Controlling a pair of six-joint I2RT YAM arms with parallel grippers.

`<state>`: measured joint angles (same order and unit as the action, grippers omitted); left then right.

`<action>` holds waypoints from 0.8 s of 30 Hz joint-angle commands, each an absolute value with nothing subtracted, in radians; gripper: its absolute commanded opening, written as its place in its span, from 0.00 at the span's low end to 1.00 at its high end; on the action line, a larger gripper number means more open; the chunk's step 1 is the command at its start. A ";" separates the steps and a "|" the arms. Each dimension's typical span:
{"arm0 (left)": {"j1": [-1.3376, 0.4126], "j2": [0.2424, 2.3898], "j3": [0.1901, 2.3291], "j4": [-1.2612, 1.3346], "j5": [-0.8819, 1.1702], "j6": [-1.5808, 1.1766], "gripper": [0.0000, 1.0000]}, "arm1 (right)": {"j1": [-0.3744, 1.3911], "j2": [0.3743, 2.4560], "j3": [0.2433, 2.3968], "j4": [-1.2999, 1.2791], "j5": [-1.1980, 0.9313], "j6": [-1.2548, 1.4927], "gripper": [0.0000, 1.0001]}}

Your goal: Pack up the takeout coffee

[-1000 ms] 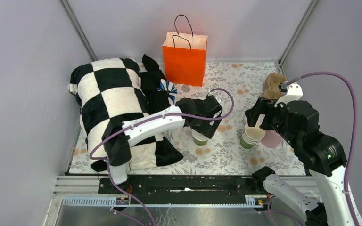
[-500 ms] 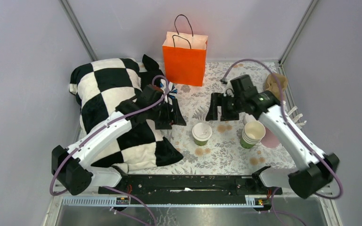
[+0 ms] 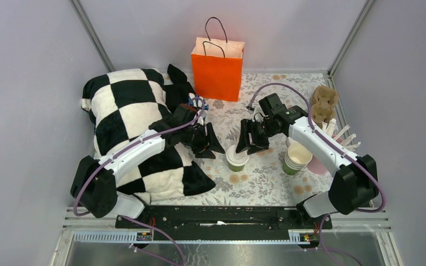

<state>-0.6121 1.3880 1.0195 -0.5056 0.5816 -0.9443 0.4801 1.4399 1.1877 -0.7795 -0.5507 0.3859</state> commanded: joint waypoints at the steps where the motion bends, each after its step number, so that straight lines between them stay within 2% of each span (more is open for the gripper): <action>1: -0.612 1.422 1.016 -0.432 0.637 -0.937 0.55 | 0.470 1.450 1.194 -0.765 -0.560 0.358 0.64; 17: -0.626 1.523 1.037 -0.406 0.653 -0.901 0.50 | 0.439 1.455 1.190 -0.777 -0.473 0.351 0.63; 24: -0.638 1.553 1.039 -0.394 0.655 -0.897 0.49 | 0.439 1.490 1.164 -0.726 -0.519 0.348 0.57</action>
